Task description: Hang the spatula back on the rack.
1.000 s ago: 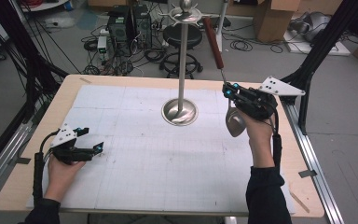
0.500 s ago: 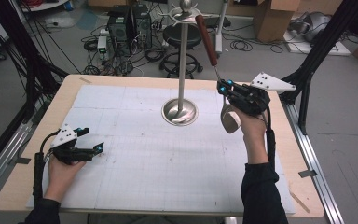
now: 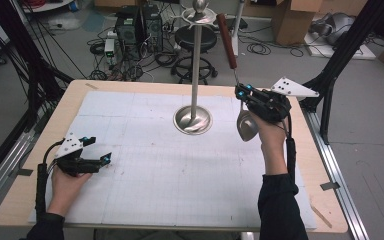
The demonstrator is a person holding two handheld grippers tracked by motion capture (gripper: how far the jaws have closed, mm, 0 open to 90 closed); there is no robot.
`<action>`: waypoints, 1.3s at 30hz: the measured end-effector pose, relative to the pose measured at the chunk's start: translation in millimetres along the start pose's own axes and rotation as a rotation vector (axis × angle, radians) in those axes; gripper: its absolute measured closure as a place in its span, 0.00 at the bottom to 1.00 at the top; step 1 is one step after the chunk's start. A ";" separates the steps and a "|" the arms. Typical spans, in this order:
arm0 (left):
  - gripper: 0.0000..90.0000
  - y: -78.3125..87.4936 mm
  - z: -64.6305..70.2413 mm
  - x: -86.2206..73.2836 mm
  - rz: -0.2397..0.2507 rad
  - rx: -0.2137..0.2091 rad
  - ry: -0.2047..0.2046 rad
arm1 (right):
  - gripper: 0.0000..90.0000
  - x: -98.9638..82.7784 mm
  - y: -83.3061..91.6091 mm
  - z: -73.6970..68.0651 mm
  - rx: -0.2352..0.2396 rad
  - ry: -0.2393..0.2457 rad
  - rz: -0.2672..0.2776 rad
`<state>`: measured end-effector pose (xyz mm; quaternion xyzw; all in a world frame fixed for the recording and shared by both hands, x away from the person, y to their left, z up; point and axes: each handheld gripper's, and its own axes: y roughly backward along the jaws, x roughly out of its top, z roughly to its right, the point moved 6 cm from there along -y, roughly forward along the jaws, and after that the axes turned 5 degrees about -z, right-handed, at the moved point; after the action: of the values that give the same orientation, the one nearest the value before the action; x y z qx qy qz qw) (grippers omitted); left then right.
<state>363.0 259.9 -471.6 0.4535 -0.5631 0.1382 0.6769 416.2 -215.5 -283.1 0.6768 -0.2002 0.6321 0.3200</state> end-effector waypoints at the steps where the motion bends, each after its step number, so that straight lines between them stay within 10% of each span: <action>1: 0.16 0.0 0.1 0.0 0.000 0.000 -0.002 | 0.94 -0.5 -0.5 0.5 0.001 -0.001 -0.002; 39: 0.16 -0.9 1.0 0.0 0.000 0.000 -0.005 | 0.94 -12.7 -62.2 -3.6 -0.017 0.015 -0.084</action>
<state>363.0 258.7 -472.0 0.4538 -0.5648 0.1370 0.6756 454.1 -170.2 -306.8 0.6770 -0.1746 0.6213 0.3537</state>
